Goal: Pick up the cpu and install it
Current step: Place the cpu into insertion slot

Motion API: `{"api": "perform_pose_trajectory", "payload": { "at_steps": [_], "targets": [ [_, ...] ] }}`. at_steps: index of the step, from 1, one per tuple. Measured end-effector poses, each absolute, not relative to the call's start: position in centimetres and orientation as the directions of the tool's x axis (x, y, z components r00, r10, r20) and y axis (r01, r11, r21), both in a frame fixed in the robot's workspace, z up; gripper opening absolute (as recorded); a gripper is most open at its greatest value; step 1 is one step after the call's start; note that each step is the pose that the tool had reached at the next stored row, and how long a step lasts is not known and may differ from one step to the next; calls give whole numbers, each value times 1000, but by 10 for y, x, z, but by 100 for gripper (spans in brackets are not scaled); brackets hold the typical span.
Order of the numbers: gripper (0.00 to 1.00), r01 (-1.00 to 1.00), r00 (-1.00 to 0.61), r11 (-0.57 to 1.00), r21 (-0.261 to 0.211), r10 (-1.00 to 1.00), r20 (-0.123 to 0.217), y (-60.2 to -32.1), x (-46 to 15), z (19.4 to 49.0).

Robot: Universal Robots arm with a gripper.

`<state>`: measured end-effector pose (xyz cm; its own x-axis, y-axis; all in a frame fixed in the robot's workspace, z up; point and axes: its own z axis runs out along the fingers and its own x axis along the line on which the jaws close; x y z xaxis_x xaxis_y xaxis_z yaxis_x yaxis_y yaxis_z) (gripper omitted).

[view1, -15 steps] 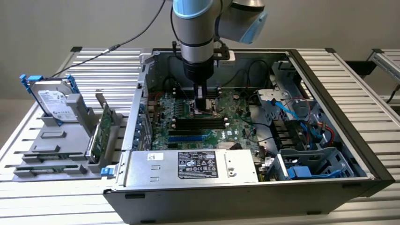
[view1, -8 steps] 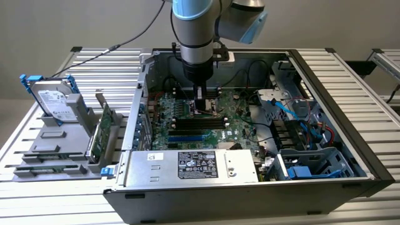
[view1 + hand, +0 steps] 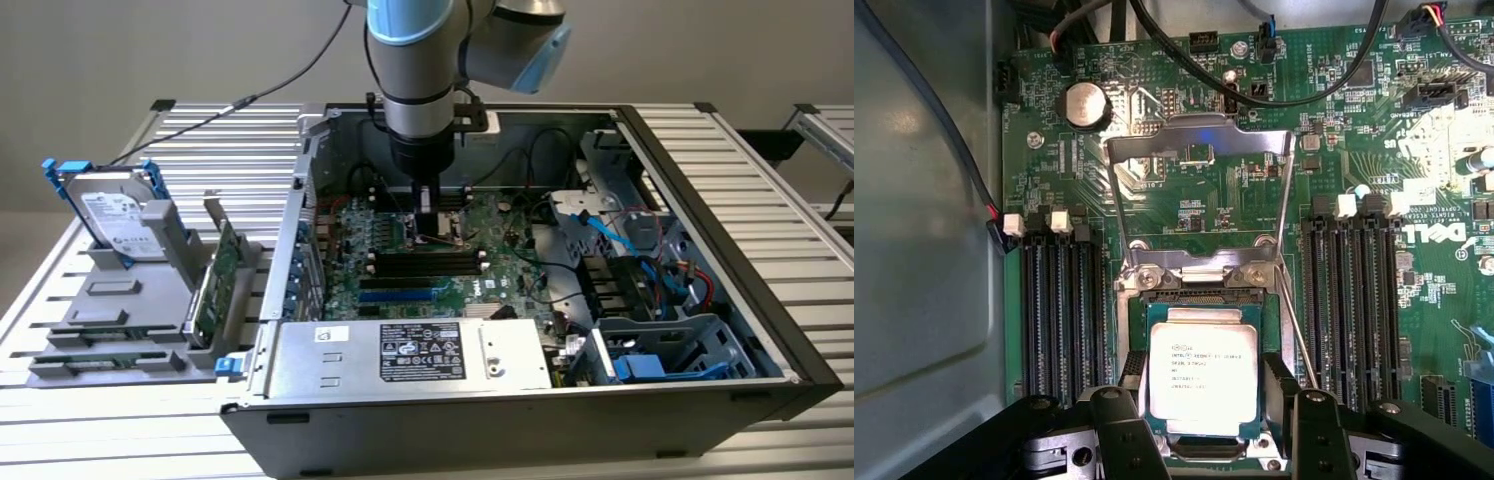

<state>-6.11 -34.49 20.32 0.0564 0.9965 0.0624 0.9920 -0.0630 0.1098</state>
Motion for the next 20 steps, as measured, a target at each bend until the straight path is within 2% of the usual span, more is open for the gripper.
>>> {"api": "perform_pose_trajectory", "payload": {
  "at_steps": [20],
  "targets": [
    [55, 992, 56, -63, 112, 997, 57, -345, -61, 201]
  ]
}}
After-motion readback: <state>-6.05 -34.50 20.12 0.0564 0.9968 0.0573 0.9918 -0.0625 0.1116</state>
